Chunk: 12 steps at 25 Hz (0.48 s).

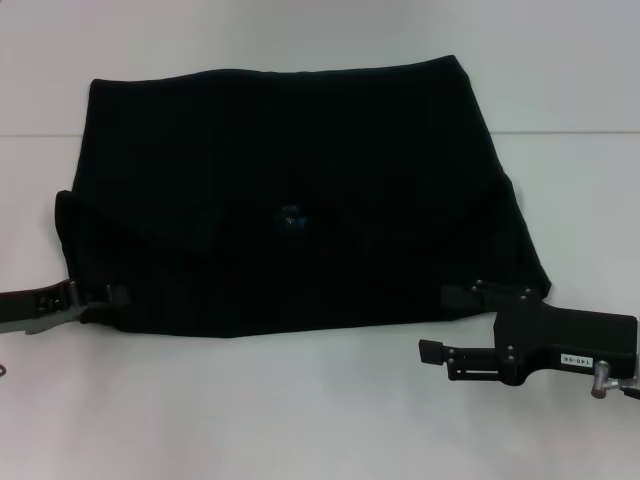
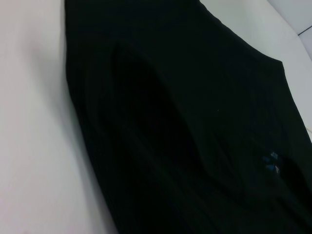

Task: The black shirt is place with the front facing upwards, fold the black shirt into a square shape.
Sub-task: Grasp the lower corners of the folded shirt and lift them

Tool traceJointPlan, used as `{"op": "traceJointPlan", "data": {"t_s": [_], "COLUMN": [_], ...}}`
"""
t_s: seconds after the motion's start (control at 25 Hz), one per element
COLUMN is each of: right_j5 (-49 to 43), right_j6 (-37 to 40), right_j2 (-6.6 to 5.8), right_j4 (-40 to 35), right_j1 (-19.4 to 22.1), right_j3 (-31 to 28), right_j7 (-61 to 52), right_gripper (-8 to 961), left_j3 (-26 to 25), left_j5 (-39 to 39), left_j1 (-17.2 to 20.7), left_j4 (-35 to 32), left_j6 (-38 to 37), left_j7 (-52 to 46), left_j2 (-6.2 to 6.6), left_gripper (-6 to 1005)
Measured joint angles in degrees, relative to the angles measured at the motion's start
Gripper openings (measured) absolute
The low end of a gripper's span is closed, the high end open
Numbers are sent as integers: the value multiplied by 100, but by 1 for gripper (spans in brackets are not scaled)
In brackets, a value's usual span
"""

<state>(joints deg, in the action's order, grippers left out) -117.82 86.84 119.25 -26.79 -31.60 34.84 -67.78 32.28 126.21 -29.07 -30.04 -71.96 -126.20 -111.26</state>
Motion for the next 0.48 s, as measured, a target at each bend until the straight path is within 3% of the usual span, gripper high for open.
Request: {"op": "traceJointPlan", "data": {"t_s": [0.16, 0.28, 0.4, 0.48], "right_j5": [3, 3, -69, -264], "right_j6": [-18, -95, -320, -383], "right_j2": [-75, -227, -452, -666], "right_j4": [-63, -351, -889, -1190], "right_j1": [0, -41, -94, -190], "right_j3": [-59, -116, -76, -41], "right_j7": [-417, -1311, -2903, -3913], "right_gripper": [924, 924, 924, 921], "left_j3": [6, 7, 7, 7], "left_j5": [0, 0, 0, 0], "left_j1": [-2, -10, -19, -22], "left_j4": [-2, -3, -3, -3], "left_j6": [-11, -48, -79, -99], "left_j7": [8, 13, 14, 16], "left_j2": [9, 24, 37, 45], "left_gripper": [374, 252, 139, 64]}}
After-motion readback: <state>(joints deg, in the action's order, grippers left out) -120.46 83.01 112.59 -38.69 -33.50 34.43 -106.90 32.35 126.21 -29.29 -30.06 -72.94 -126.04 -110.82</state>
